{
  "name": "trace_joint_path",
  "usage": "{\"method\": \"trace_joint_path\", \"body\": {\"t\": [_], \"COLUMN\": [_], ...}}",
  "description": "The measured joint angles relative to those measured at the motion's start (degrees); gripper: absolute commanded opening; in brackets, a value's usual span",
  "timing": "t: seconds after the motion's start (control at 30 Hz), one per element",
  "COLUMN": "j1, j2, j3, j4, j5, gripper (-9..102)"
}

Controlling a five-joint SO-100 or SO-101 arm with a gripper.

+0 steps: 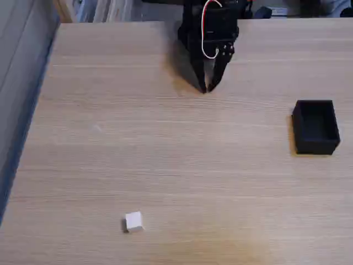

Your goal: Pick a white block and place it in the black box.

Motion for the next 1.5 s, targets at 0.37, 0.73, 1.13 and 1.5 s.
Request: {"method": "trace_joint_path", "body": {"t": [0.37, 0.73, 1.13, 1.5], "j1": [0.0, 0.9, 1.1, 1.1], "j2": [0.0, 0.0, 0.0, 0.0], "j3": [0.0, 0.0, 0.0, 0.0], "j4": [-0.1, -0.1, -0.1, -0.1], "j5": [-1.1, -1.1, -1.1, -1.1], "gripper": [0, 0, 0, 0]}}
